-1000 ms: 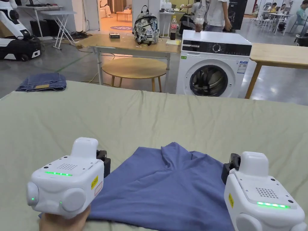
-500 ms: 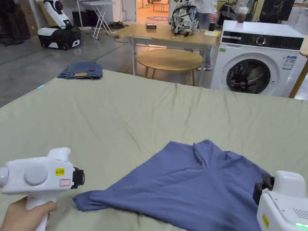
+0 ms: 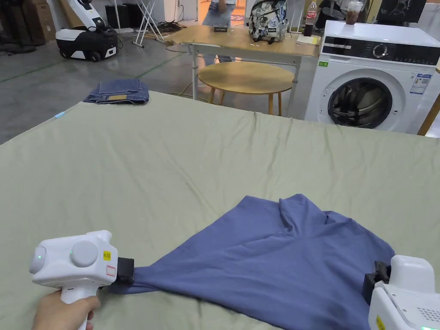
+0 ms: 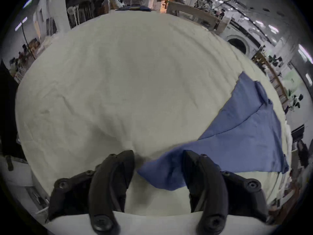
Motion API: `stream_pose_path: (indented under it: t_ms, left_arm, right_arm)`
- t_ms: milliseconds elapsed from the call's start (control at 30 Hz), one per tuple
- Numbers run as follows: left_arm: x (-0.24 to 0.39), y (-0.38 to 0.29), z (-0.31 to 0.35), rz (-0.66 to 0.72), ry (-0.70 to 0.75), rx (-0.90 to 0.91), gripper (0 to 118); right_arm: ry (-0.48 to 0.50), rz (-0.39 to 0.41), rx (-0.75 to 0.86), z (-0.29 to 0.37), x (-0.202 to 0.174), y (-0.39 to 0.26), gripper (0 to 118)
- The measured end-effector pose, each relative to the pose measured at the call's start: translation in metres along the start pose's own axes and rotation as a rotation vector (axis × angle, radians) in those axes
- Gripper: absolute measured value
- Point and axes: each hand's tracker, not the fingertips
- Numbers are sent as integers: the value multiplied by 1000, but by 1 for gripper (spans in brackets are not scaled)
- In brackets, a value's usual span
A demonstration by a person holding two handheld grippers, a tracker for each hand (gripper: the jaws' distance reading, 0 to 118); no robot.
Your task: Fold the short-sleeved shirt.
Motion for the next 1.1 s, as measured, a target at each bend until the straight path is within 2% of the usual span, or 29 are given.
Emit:
stream_pose_path:
  t_ms: [33,67,133,167,200,400,600,667,700,733,767,833,900,933,1033,1100]
  left_arm:
    - [4,-2,2,-16,18,19,38]
    - [9,-4,4,-29,17,33,38]
    - [15,-6,6,-55,17,47,29]
    - [17,-7,5,-63,9,46,13]
    - [19,-8,3,-61,-19,41,3]
    - [13,-12,11,-63,-43,68,0]
    - [3,-13,21,-29,-81,111,0]
    - [1,-12,19,-24,-89,119,0]
    - [1,-12,18,-23,-92,121,0]
    - [2,-12,18,-24,-94,118,0]
    - [4,-13,17,-25,-96,116,0]
    - [6,-13,16,-28,-98,111,0]
    - [9,-14,17,-31,-99,110,0]
    - [10,-14,16,-34,-96,108,0]
    - [10,-12,15,-36,-93,106,0]
    - [9,-11,15,-31,-94,106,0]
  right_arm:
    - [-2,0,-5,0,0,-1,0]
    - [-3,-1,-9,-1,1,-4,0]
    - [-3,-5,-17,-3,1,-6,0]
    - [-2,-6,-20,-4,1,-6,0]
    - [-1,-6,-23,-4,1,-5,0]
    - [14,-19,-42,-19,11,0,0]
    - [64,-11,-163,-98,42,42,1]
    - [72,23,-240,-137,49,59,26]
    - [93,37,-265,-157,52,68,43]
    - [110,61,-308,-177,52,78,70]
    - [103,95,-339,-193,52,83,85]
    - [125,154,-385,-230,51,92,88]
    - [141,174,-415,-259,51,96,88]
    - [167,174,-449,-273,52,97,88]
    - [151,139,-510,-300,53,96,88]
    - [174,121,-522,-314,55,91,88]
